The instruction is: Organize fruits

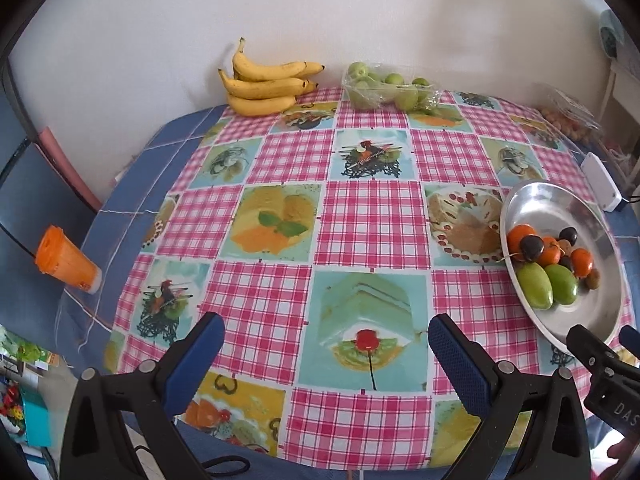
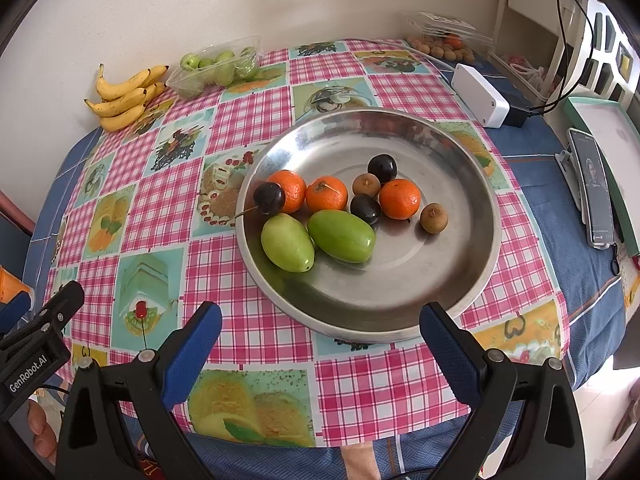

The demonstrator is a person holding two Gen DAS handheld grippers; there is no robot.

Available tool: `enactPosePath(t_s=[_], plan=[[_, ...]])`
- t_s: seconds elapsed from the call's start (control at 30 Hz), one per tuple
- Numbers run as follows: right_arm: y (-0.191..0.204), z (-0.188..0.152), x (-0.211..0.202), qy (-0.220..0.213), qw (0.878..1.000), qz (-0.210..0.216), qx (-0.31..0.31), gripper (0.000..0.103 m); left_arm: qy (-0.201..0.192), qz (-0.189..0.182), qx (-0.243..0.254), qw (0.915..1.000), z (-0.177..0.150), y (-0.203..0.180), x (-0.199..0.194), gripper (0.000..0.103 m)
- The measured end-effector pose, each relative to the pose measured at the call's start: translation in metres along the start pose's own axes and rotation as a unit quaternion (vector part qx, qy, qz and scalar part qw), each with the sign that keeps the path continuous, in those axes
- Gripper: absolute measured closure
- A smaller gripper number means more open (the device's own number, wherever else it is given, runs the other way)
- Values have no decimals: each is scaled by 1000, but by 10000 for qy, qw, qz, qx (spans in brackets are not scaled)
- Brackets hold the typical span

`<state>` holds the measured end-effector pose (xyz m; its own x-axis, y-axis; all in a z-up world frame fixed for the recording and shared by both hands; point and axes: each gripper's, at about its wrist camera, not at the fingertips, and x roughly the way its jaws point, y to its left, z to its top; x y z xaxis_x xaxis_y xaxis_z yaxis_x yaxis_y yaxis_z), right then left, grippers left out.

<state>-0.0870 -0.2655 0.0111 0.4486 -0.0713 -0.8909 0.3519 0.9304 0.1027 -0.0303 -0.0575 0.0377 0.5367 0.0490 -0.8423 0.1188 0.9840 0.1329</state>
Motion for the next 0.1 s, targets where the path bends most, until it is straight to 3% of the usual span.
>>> enactPosePath(t_s=[0.1], plan=[[0, 0, 0, 4, 10000, -1, 6, 4, 57, -34, -30, 10000, 0, 2, 1, 0]])
